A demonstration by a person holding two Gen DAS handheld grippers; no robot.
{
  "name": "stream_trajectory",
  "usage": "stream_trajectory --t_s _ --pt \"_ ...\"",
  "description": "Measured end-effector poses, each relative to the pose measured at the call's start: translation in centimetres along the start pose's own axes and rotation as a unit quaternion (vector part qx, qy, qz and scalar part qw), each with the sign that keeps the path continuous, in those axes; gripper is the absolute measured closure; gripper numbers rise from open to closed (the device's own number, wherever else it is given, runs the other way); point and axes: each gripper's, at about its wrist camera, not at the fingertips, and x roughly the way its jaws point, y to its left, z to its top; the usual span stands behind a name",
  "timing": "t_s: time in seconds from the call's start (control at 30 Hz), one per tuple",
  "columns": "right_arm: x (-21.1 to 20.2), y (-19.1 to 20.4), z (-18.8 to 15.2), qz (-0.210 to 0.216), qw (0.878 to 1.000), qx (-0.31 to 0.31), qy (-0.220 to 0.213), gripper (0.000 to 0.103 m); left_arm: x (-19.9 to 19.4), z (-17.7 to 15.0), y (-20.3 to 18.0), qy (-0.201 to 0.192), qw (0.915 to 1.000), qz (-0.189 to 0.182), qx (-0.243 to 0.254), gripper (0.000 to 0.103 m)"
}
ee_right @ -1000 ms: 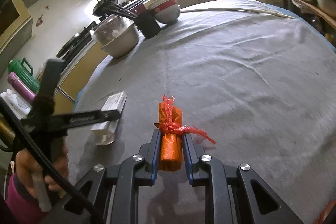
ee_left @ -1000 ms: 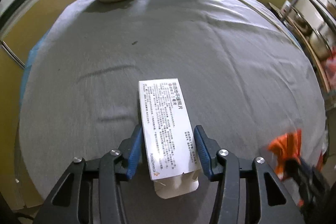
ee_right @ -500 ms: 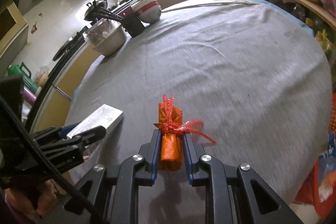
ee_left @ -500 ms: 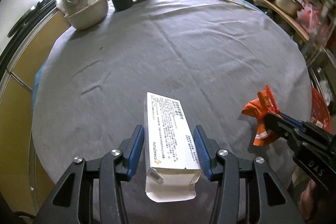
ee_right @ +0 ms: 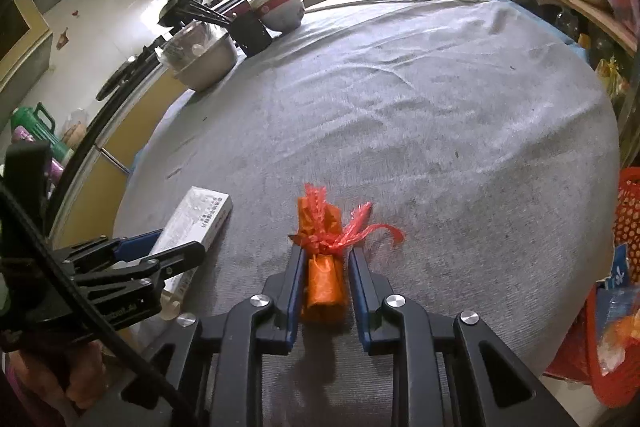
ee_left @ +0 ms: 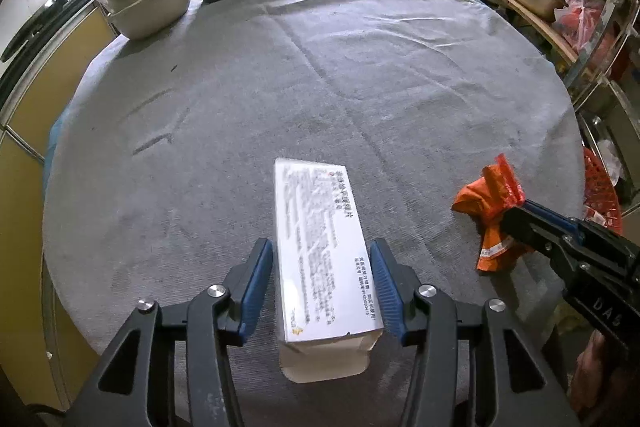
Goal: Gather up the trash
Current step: 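Lift the white box with the left tool while the right tool holds the wrapper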
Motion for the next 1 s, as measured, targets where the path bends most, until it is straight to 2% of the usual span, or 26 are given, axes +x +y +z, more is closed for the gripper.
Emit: stream_trajectory --t_s 0.07,0.1,0.13,0.17,0.2,0.37,0.47,0.53,0.77,0.83,1.0 --pt "-0.4 -0.3 0.2 0.001 1.000 0.000 -0.004 0.070 -0.1 0.0 -0.1 -0.003 1.0000 0.000 0.003 0.051" --pt "-0.6 -0.4 0.3 0.000 1.000 -0.001 -0.006 0.064 -0.2 0.0 -0.1 -0.005 1.0000 0.001 0.004 0.050" --pt "-0.8 -0.5 0.3 0.000 1.000 -0.001 -0.009 0.046 -0.3 0.1 -0.1 -0.006 1.0000 0.002 0.005 0.049" --pt "-1.2 -0.7 0.4 -0.002 1.000 0.001 -0.017 0.036 -0.4 0.1 -0.1 -0.008 0.9999 0.002 0.006 0.046" --pt "-1.5 -0.8 0.4 -0.002 1.000 0.003 -0.028 0.032 -0.5 0.2 -0.1 -0.010 0.9999 0.002 0.007 0.045" --pt "-2.5 -1.1 0.8 -0.002 0.999 0.000 -0.052 0.032 -0.8 0.2 0.0 -0.011 0.9999 -0.003 0.006 0.044" --pt "-2.4 -0.6 0.9 -0.001 0.999 -0.008 -0.053 0.038 -0.9 0.3 0.1 -0.012 0.9998 -0.013 0.006 0.042" --pt "-1.8 -0.3 0.9 0.006 0.999 -0.013 -0.041 0.051 -1.0 0.3 0.3 -0.013 0.9996 -0.025 0.004 0.039" --pt "1.0 -0.1 -0.2 0.004 1.000 -0.010 0.006 0.067 -1.0 -0.1 1.7 -0.007 0.9947 -0.099 -0.026 0.038" --pt "1.0 0.1 -0.4 0.003 1.000 -0.015 0.000 0.077 -0.9 -0.2 1.9 -0.006 0.9933 -0.111 -0.032 0.037" --pt "0.2 -0.4 -0.2 -0.004 1.000 -0.006 -0.018 0.080 -0.2 -0.1 1.6 0.007 0.9937 -0.105 -0.037 0.036"
